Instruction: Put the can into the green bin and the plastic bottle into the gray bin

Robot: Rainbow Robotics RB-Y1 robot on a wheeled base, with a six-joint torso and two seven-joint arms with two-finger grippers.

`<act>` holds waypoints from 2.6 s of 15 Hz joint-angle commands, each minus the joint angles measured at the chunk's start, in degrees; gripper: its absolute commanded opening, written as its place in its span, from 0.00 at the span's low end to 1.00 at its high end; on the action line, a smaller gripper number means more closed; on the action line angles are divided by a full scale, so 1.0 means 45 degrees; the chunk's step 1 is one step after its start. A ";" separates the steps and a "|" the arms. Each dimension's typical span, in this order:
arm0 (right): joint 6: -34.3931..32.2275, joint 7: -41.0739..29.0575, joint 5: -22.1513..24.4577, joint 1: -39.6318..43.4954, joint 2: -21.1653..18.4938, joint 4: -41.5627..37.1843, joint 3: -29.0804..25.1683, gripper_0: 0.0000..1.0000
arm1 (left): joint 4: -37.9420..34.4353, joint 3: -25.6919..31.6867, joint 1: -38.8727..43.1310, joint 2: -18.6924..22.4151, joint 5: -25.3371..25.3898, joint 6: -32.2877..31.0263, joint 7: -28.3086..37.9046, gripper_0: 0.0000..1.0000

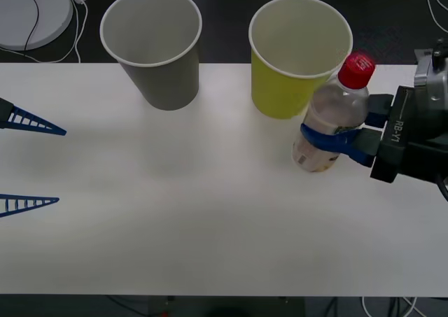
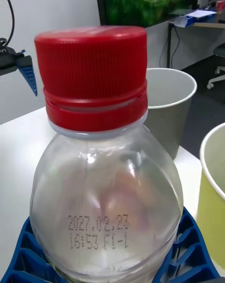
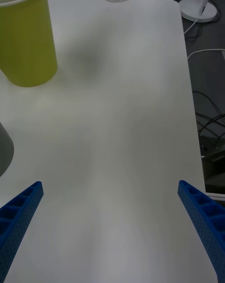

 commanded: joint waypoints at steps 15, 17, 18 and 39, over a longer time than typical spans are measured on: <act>-0.2230 -0.7970 0.4267 -0.5057 -0.0220 -0.0031 0.0430 0.00 | 0.0000 0.0000 0.0000 0.0000 0.0000 -0.0001 0.0000 1.00; -0.2230 -0.7970 0.4384 -0.5585 -0.0220 0.0242 0.0781 0.00 | 0.0000 0.0000 0.0000 0.0000 0.0000 -0.0001 0.0000 1.00; -0.2230 -0.8048 0.4442 -0.5878 -0.0220 0.0437 0.0937 0.00 | 0.0000 0.0000 0.0000 0.0000 0.0000 -0.0001 0.0000 1.00; -0.5687 -1.0606 0.6161 -1.2460 0.0854 0.2918 0.4238 0.00 | 0.0000 0.0000 0.0000 0.0000 0.0000 -0.0001 0.0000 1.00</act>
